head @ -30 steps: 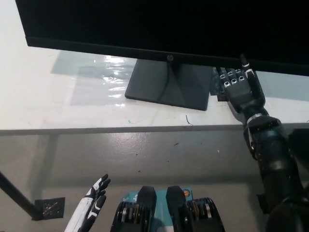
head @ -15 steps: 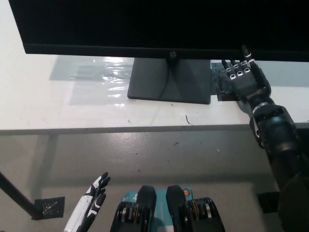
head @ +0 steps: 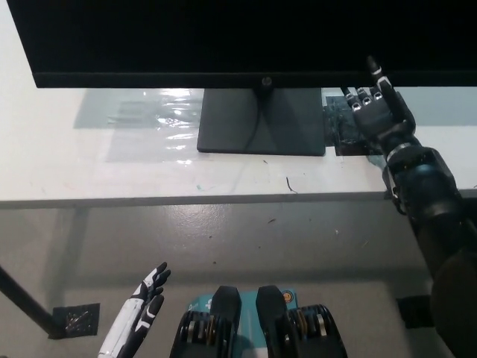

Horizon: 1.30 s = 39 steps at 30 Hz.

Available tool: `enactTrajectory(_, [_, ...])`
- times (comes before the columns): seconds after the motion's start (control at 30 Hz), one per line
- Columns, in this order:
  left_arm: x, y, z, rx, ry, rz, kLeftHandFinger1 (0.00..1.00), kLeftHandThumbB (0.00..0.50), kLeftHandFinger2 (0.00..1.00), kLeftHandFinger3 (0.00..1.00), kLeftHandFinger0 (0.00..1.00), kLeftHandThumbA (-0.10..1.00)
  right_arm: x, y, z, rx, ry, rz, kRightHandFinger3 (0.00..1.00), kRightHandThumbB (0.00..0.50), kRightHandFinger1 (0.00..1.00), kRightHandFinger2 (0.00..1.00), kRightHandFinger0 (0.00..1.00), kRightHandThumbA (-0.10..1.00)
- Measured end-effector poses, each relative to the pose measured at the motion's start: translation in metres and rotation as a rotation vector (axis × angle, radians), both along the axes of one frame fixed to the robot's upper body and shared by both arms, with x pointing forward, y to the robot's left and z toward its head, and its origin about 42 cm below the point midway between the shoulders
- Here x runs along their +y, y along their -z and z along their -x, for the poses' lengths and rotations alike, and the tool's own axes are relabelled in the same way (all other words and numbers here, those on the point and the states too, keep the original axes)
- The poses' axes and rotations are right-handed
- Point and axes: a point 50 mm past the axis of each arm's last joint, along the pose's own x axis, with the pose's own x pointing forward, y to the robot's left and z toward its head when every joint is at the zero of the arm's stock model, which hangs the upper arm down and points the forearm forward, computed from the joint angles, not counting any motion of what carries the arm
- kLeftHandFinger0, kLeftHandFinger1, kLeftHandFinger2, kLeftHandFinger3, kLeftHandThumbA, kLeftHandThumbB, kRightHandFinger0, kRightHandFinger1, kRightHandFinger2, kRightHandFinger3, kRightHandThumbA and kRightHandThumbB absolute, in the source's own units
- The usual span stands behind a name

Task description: The monitor is being placed at the center of the desk and the robot uses its right hand to grab on the right side of the monitor and tilt the angle of the montior sideways.

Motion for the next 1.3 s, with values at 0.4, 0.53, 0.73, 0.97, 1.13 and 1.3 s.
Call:
enactTrajectory(0.4, [0.0,-0.001,-0.002,-0.004,0.001,0.001,1.0,0.348,1.0,1.0,1.0,1.0,0.007,-0.008,-0.005,0.01,-0.004,0.022,1.0,0.328,1.0,1.0,1.0,1.0])
enactTrajectory(0.53, [0.0,-0.002,-0.003,-0.007,0.002,0.001,1.0,0.338,1.0,1.0,1.0,1.0,0.008,-0.009,-0.006,0.022,0.005,0.031,1.0,0.325,1.0,1.0,1.0,1.0])
enactTrajectory(0.73, [0.0,-0.002,-0.004,-0.009,0.002,0.002,1.0,0.342,1.0,1.0,1.0,1.0,0.009,-0.011,-0.007,0.042,0.013,0.048,1.0,0.333,1.0,1.0,1.0,1.0])
enactTrajectory(0.97, [-0.001,-0.003,-0.005,-0.011,0.003,0.003,1.0,0.34,1.0,1.0,1.0,1.0,0.008,-0.014,-0.009,0.053,0.021,0.06,1.0,0.332,1.0,1.0,1.0,1.0])
enactTrajectory(1.13, [-0.001,-0.003,-0.005,-0.011,0.004,0.003,1.0,0.352,1.0,1.0,1.0,1.0,0.008,-0.014,-0.009,0.047,0.017,0.073,1.0,0.361,1.0,1.0,1.0,1.0])
enactTrajectory(1.3, [-0.001,-0.004,-0.007,-0.014,0.005,0.003,1.0,0.349,1.0,1.0,1.0,1.0,0.003,-0.015,-0.005,-0.046,0.021,0.132,1.0,0.359,1.0,1.0,1.0,1.0])
